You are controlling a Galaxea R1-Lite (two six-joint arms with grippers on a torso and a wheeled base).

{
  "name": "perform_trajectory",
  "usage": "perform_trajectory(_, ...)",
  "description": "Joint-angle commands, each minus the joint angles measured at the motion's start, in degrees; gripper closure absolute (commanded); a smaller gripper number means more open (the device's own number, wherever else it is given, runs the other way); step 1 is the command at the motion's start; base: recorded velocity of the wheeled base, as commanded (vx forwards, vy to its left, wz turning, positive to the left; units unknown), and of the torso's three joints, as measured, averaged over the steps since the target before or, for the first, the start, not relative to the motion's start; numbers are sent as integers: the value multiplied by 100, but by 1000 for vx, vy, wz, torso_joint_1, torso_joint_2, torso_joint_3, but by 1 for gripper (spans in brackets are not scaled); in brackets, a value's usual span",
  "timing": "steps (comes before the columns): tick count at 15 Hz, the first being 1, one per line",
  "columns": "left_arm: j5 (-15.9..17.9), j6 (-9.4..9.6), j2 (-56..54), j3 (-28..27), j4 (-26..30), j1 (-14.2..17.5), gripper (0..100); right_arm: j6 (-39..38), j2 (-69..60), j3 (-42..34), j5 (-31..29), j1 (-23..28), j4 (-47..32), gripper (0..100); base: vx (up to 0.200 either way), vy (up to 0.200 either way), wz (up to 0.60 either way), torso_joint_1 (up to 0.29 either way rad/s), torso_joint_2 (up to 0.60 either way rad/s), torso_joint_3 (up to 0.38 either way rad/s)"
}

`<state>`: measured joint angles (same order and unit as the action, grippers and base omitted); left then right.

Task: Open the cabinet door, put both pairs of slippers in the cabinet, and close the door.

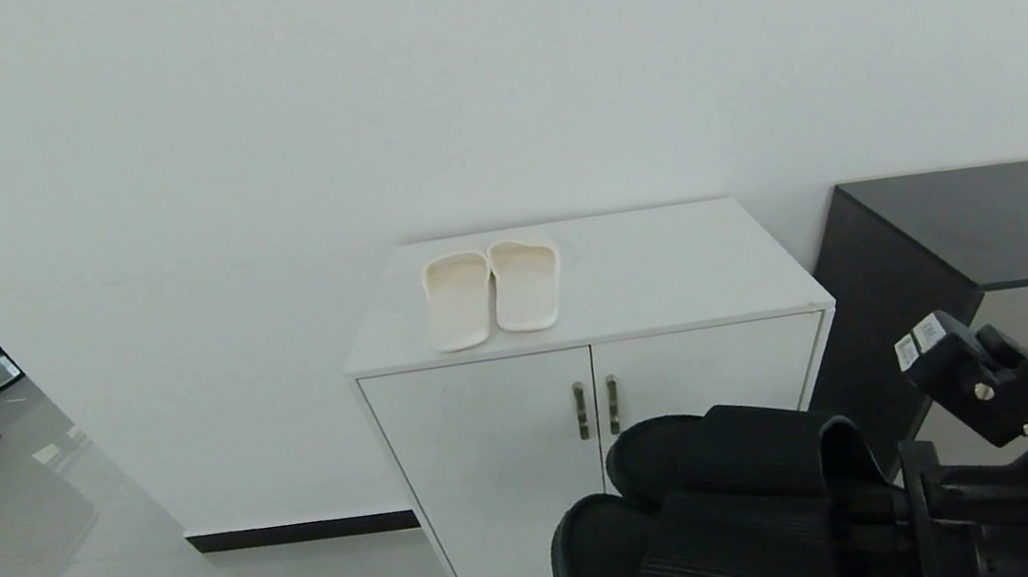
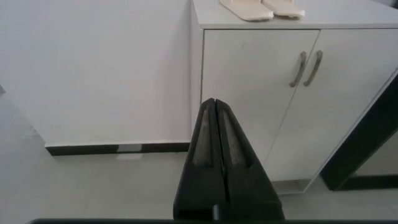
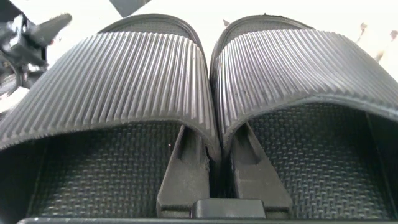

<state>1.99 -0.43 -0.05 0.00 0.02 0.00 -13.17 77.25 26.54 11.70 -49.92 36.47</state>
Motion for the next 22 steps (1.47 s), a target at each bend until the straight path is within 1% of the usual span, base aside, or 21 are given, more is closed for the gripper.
perform_trajectory(1, 3, -1, 5, 0, -2, 9, 100, 7, 18, -44, 51, 97, 0, 100, 0, -200, 0, 22, 7, 2)
perform_trajectory(3, 3, -1, 5, 0, -2, 9, 100, 60, 0, -175, 341, 193, 9, 100, 0, -200, 0, 5, 5, 2)
perform_trajectory(8, 3, -1, 5, 0, -2, 9, 100, 112, 0, -228, 377, 202, 0, 100, 0, -200, 0, 1, 2, 3)
perform_trajectory(15, -5, -10, 5, 0, -2, 9, 100, 112, -8, -298, 385, 202, 35, 100, 0, 0, 0, 0, 0, 0)
perform_trajectory(19, 3, -10, 5, 0, -2, 9, 100, 121, -26, -307, 385, 202, 35, 100, 0, 0, 0, -159, 336, 185)
perform_trajectory(20, -5, -10, 5, 0, -2, 9, 0, 112, -96, -342, 385, 202, 35, 100, 0, 0, 0, -242, 540, 290)
perform_trajectory(22, -5, -1, 5, 0, -2, 9, 0, 121, -114, -351, 394, 202, 35, 100, 0, 0, 0, -246, 544, 288)
